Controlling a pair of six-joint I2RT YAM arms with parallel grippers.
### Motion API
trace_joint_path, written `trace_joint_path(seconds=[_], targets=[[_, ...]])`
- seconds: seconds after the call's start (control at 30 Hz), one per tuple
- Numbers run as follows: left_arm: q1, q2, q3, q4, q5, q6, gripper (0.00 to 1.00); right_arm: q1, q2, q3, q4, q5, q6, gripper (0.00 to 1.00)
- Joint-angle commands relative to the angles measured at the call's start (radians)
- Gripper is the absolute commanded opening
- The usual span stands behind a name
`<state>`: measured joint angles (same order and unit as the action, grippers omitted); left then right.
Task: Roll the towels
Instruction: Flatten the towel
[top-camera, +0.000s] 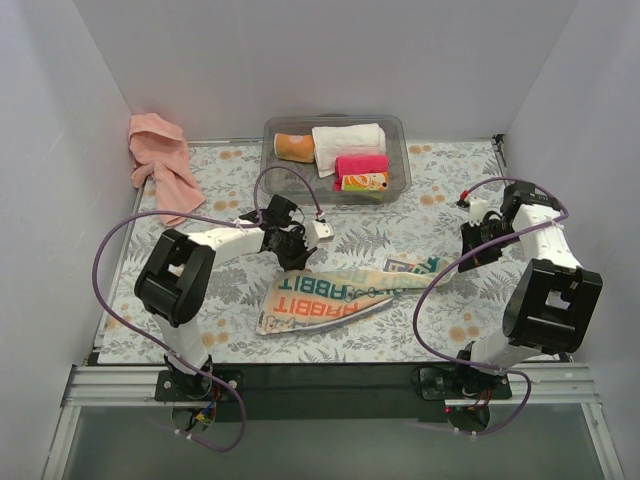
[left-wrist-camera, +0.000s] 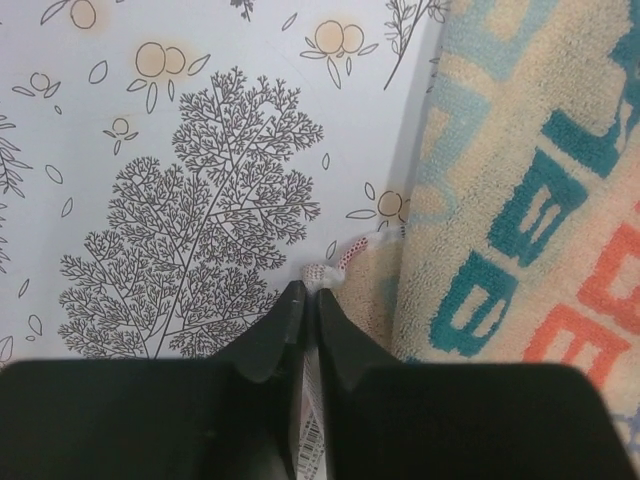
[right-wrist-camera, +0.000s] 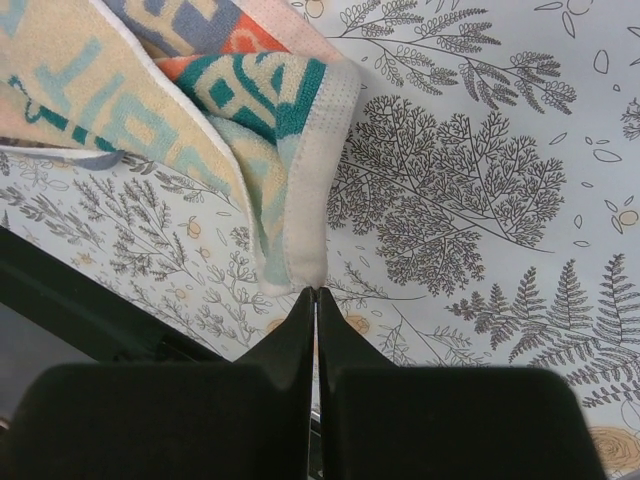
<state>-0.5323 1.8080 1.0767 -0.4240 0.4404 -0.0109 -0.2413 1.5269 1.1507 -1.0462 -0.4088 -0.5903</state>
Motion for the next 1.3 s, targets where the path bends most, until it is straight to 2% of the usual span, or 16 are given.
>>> trace_joint_path(seconds=[0.0,0.2,0.3,0.57,0.73,0.9,1.0,1.1,1.27], targets=[[-0.008,-0.048,-0.02,-0.001,-0.014,-0.024,0.02,-0.001,0.001,0.053,-0.012,-0.042,0.023,0.01],[0.074,-0.223,0.04,-0.018,-0.013,-0.104,0.0,-0.007,-0.066,0.119,-0.015,-0.044,0.04,0.01],[0.123,-0.353,0.054,-0.067,0.021,-0.081,0.0,-0.027,-0.123,0.158,-0.018,-0.027,0.037,0.01],[0.153,-0.764,-0.041,-0.216,0.063,0.006,0.0,-0.064,-0.309,0.169,-0.046,0.022,-0.009,0.01],[0.157,-0.947,-0.139,-0.269,0.058,0.055,0.0,-0.073,-0.422,0.119,-0.052,0.102,-0.037,0.01],[0.157,-1.119,-0.124,-0.295,0.077,0.032,0.0,-0.073,-0.542,0.129,-0.052,0.13,-0.06,0.01],[0.157,-1.147,-0.103,-0.298,0.015,0.017,0.0,-0.075,-0.576,0.15,-0.052,0.142,-0.074,0.01],[0.157,-1.125,-0.113,-0.305,-0.009,0.019,0.0,-0.075,-0.524,0.149,-0.054,0.145,-0.06,0.01],[0.157,-0.965,-0.187,-0.228,-0.143,-0.044,0.0,-0.047,-0.308,0.142,-0.051,0.047,-0.019,0.01]])
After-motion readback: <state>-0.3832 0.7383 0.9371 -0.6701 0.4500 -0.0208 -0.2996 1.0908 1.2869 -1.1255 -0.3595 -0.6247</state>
